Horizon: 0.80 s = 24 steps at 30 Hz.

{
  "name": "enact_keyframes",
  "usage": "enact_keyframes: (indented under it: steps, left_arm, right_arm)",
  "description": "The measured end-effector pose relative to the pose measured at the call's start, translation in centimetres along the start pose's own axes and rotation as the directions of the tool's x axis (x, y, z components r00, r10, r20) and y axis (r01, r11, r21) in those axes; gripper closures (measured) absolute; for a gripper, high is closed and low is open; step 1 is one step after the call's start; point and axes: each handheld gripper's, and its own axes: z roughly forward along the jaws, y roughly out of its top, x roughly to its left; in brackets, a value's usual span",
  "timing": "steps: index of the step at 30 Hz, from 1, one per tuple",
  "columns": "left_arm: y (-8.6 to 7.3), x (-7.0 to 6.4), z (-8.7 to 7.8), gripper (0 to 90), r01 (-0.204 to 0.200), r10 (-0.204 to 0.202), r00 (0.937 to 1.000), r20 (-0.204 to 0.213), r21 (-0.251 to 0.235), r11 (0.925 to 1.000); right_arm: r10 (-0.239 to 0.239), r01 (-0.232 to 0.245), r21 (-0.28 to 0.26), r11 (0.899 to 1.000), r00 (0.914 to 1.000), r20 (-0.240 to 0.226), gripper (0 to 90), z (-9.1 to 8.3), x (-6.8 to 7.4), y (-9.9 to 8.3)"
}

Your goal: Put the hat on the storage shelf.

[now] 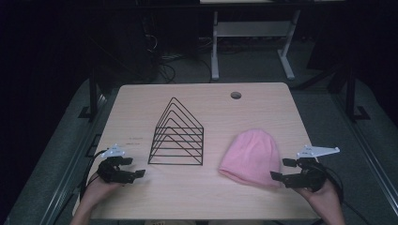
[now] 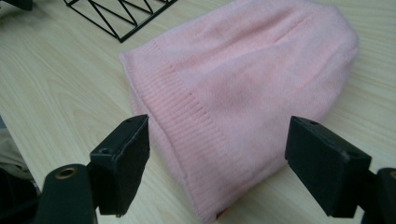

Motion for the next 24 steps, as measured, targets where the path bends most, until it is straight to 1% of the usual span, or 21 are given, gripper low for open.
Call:
enact_keyframes:
  steps: [2, 3, 4, 5, 6, 7, 8, 9, 10, 12, 14, 15, 18, 21, 24]
  left_arm:
    - [0.0, 0.0, 0.0, 18.4, 0.000, 0.000, 1.0000, -0.001, -0.002, 1.0000]
    - [0.0, 0.1, -0.2, 18.4, -0.007, 0.007, 1.0000, -0.001, 0.008, 0.9999]
    - [0.0, 0.1, -0.2, 18.4, -0.007, 0.007, 1.0000, -0.001, 0.008, 0.9999]
    - [0.0, 0.1, -0.2, 18.4, -0.006, 0.006, 1.0000, -0.002, 0.005, 1.0000]
    - [0.0, 0.2, -0.2, 18.4, -0.007, 0.007, 1.0000, -0.003, 0.001, 1.0000]
    - [0.0, 0.2, -0.2, 18.4, -0.008, 0.008, 1.0000, -0.002, 0.001, 1.0000]
    - [0.0, 0.2, -0.2, 18.4, -0.008, 0.008, 1.0000, -0.002, 0.001, 1.0000]
    - [0.0, 0.2, -0.2, 18.4, -0.008, 0.008, 1.0000, -0.002, 0.001, 1.0000]
    - [0.0, 0.2, -0.2, 18.4, 0.001, -0.001, 1.0000, -0.001, -0.005, 1.0000]
    - [0.0, 0.2, -0.2, 18.4, 0.003, -0.003, 1.0000, -0.001, -0.006, 1.0000]
    - [0.0, 0.2, -0.2, 18.4, -0.002, 0.002, 1.0000, -0.002, -0.001, 1.0000]
    - [0.0, 0.2, -0.2, 18.4, 0.003, -0.003, 1.0000, -0.002, -0.006, 1.0000]
    - [0.0, 0.1, -0.2, 18.4, 0.006, -0.006, 1.0000, -0.001, -0.008, 0.9999]
    - [0.0, 0.1, -0.2, 18.4, 0.008, -0.008, 1.0000, -0.001, -0.010, 0.9999]
    - [0.0, 0.1, -0.1, 18.4, 0.006, -0.006, 1.0000, -0.002, -0.009, 0.9999]
  right_arm:
    - [-0.001, 0.001, 0.005, 1.000, 1.0000, -0.002, 21.6, 0.2, -0.1, 0.5]
    - [-0.004, 0.005, 0.008, 1.000, 1.0000, -0.008, 21.6, 0.5, -0.1, 1.0]
    - [-0.004, 0.005, 0.008, 1.000, 1.0000, -0.008, 21.6, 0.5, -0.1, 1.0]
    - [-0.010, 0.011, 0.013, 1.000, 0.9999, -0.009, 21.6, 0.7, -0.2, 1.4]
    - [-0.007, 0.007, 0.017, 1.000, 0.9999, -0.009, 21.6, 0.8, -0.2, 1.6]
    - [-0.015, 0.015, 0.014, 1.000, 0.9998, -0.011, 21.6, 0.9, -0.3, 1.8]
    - [-0.005, 0.006, 0.024, 1.000, 0.9999, -0.013, 21.6, 1.0, -0.3, 2.0]
    - [-0.005, 0.006, 0.024, 1.000, 0.9999, -0.013, 21.6, 1.0, -0.3, 2.0]
    - [-0.010, 0.011, 0.029, 1.000, 0.9998, -0.017, 21.6, 1.2, -0.4, 2.3]
    - [-0.004, 0.005, 0.034, 0.999, 0.9998, -0.019, 21.6, 1.3, -0.5, 2.6]
    - [-0.010, 0.010, 0.034, 0.999, 0.9997, -0.020, 21.6, 1.4, -0.6, 2.7]
    - [-0.003, 0.004, 0.038, 0.999, 0.9998, -0.020, 21.6, 1.4, -0.7, 2.9]
    - [-0.008, 0.009, 0.044, 0.999, 0.9997, -0.021, 21.6, 1.6, -0.9, 3.2]
    - [-0.003, 0.004, 0.043, 0.999, 0.9996, -0.028, 21.6, 1.7, -1.2, 3.5]
    - [0.010, -0.008, 0.063, 0.998, 0.9995, -0.029, 21.6, 2.1, -1.5, 3.8]
